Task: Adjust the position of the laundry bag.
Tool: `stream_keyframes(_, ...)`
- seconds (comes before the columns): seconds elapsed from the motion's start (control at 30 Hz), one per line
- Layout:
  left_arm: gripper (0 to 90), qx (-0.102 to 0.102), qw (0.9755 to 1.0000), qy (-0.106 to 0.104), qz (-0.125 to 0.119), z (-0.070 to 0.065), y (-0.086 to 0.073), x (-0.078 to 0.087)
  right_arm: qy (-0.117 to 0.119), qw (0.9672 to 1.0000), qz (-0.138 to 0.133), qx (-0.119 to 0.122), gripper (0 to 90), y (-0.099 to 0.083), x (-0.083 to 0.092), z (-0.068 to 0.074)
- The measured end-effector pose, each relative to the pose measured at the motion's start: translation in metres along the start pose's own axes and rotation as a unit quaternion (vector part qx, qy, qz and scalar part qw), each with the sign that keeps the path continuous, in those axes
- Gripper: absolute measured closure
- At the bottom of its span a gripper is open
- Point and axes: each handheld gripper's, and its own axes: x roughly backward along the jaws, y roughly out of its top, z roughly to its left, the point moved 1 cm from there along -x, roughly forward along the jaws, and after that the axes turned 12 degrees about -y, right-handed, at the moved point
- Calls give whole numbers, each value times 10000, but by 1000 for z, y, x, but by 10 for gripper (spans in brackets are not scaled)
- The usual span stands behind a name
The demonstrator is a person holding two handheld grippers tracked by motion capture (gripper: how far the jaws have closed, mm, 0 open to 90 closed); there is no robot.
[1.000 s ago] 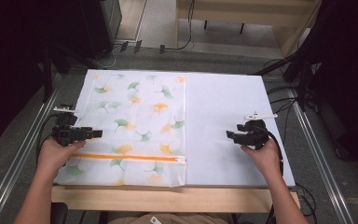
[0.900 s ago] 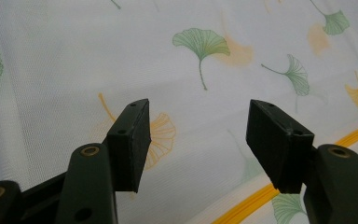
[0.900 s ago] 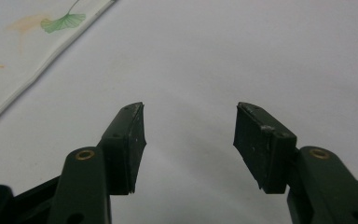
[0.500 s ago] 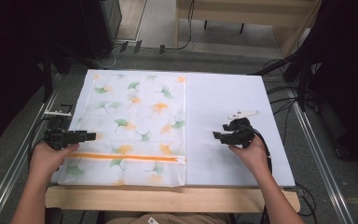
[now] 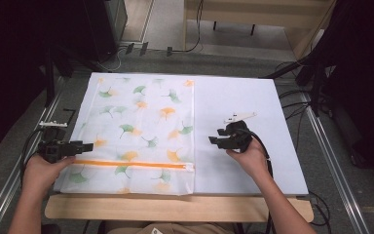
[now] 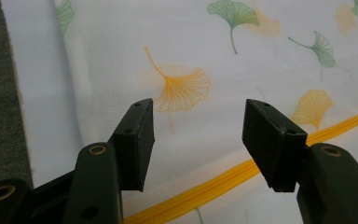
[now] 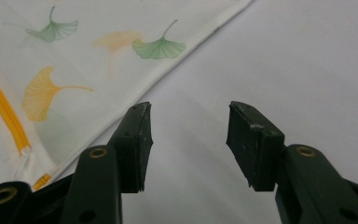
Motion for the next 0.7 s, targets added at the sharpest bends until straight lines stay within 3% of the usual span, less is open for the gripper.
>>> stream_keyframes(0.23,447,104,9997,234,20,12,-4,4,234,9997,-107,22,532,8,-8,16)
stream_keyframes(0.33,445,103,9997,235,-19,17,-2,5,255,9995,-148,76,562,8,-11,19)
stream_keyframes(0.47,441,124,9997,221,-19,24,-1,3,309,9995,-106,25,568,12,-17,27)
stream_keyframes(0.5,442,134,9996,231,-36,26,0,3,230,9995,-68,187,559,14,-22,32)
stream_keyframes(0.7,442,234,9992,334,-15,39,2,-1,215,9993,128,274,522,17,-40,39)
